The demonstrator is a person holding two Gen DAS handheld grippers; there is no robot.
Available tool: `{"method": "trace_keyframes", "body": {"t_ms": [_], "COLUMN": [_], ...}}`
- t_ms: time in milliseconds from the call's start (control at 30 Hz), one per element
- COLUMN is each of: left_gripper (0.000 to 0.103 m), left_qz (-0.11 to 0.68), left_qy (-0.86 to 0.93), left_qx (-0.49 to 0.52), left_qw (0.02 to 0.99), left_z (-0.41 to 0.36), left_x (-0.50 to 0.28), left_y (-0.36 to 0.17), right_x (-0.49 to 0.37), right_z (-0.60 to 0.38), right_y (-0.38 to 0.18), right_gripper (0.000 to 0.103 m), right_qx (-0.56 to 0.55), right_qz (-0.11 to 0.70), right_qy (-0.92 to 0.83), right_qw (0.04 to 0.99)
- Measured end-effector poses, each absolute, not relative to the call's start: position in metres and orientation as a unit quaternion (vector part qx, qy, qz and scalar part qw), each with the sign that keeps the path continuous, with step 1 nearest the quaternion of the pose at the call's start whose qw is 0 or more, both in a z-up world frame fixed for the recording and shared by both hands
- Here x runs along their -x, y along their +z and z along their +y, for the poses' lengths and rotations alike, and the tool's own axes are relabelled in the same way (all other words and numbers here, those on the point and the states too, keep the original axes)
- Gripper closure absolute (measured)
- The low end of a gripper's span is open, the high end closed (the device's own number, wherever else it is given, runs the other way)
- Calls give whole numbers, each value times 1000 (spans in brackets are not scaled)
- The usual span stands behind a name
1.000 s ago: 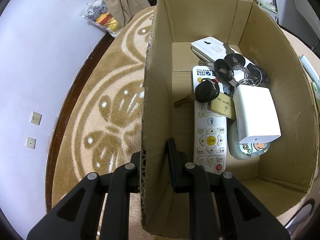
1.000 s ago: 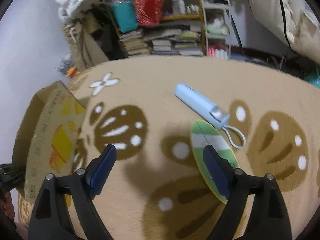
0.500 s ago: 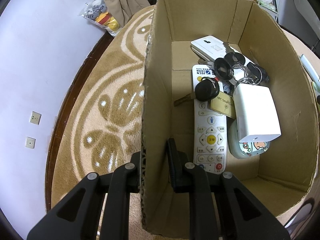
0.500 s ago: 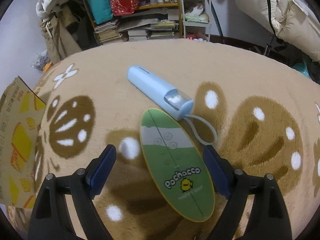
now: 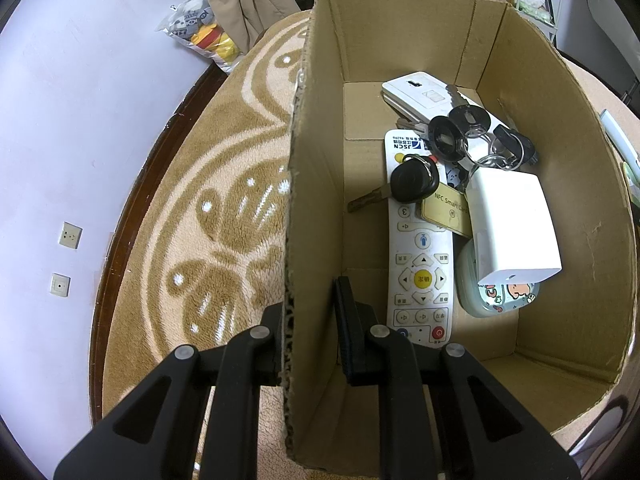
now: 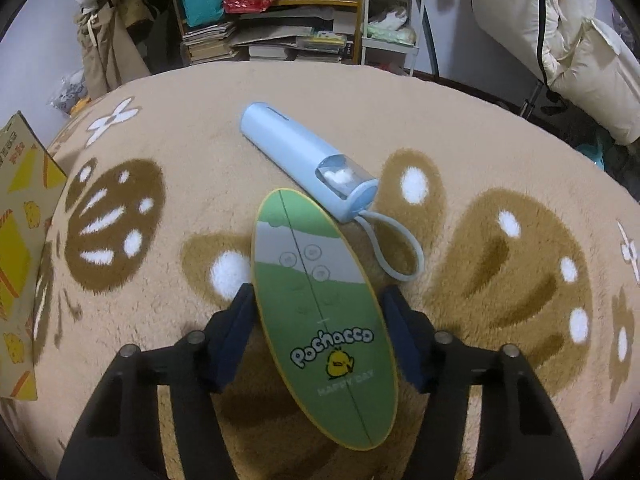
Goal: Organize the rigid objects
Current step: 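Move the right gripper to the green Pochacco board and grasp it, then carry the green board into the box and stand it against the wall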
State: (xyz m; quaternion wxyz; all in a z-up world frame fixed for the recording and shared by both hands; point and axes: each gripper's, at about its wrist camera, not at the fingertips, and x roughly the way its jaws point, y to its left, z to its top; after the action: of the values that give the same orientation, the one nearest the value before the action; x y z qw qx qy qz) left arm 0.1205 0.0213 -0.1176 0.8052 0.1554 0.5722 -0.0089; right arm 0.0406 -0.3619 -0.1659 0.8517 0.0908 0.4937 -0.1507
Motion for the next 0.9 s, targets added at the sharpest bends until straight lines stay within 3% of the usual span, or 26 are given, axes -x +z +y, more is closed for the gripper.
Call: {"method": "trace_keyframes", "body": {"t_ms": [100, 900], "left_gripper": [86, 86], "left_qz": [572, 572], "left_qy": [-9, -9], "left_qx": [-155, -155], "left_qw": [805, 805], "left_z": [21, 23], "left_x": [-120, -122], "left_y": [-118, -119], "right_x": [-39, -53], "right_z": [-356, -253], "right_y": [-163, -99], "right_gripper": [41, 41], "right_qx": [-85, -75], "right_qz": [488, 425], "right_qy": [-153, -10], "right_qw": [855, 902]}}
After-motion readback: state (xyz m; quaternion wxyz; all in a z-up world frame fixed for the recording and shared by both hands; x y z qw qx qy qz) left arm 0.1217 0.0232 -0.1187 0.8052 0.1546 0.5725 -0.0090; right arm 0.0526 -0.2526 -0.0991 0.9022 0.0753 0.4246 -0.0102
